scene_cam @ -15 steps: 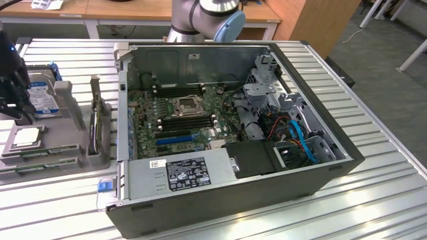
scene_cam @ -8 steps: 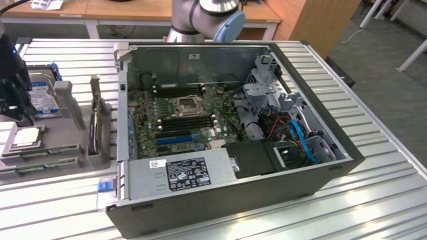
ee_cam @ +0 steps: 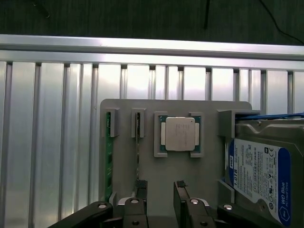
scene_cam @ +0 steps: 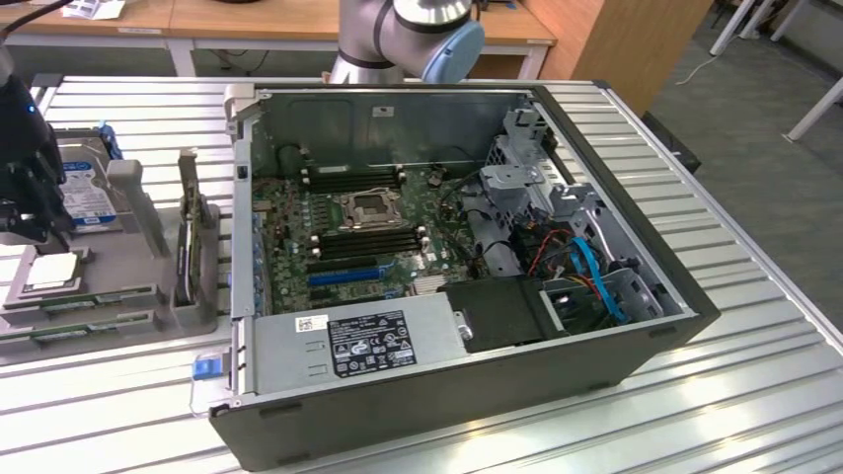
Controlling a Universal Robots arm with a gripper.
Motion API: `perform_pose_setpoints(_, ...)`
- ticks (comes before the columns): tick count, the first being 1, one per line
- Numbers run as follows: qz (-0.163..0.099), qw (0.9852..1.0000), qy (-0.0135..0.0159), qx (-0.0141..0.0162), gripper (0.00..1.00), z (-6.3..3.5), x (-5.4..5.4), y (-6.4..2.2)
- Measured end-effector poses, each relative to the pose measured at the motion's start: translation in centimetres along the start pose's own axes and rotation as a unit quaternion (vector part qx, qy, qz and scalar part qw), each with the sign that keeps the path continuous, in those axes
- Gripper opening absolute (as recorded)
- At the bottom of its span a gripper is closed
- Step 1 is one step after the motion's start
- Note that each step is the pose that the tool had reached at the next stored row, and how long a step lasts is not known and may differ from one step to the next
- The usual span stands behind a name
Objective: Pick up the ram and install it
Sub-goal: 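Pick up the ram and move it above insertion slot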
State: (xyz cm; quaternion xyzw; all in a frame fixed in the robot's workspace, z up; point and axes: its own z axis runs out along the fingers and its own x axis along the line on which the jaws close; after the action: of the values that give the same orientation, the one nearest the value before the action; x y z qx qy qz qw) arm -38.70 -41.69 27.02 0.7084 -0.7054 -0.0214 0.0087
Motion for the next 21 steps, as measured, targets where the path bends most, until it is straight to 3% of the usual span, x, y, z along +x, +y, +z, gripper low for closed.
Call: perform_pose_setpoints(21,0.000,1.0000,0.0000,0.0000,0.36,1.99,0.0,-0.08)
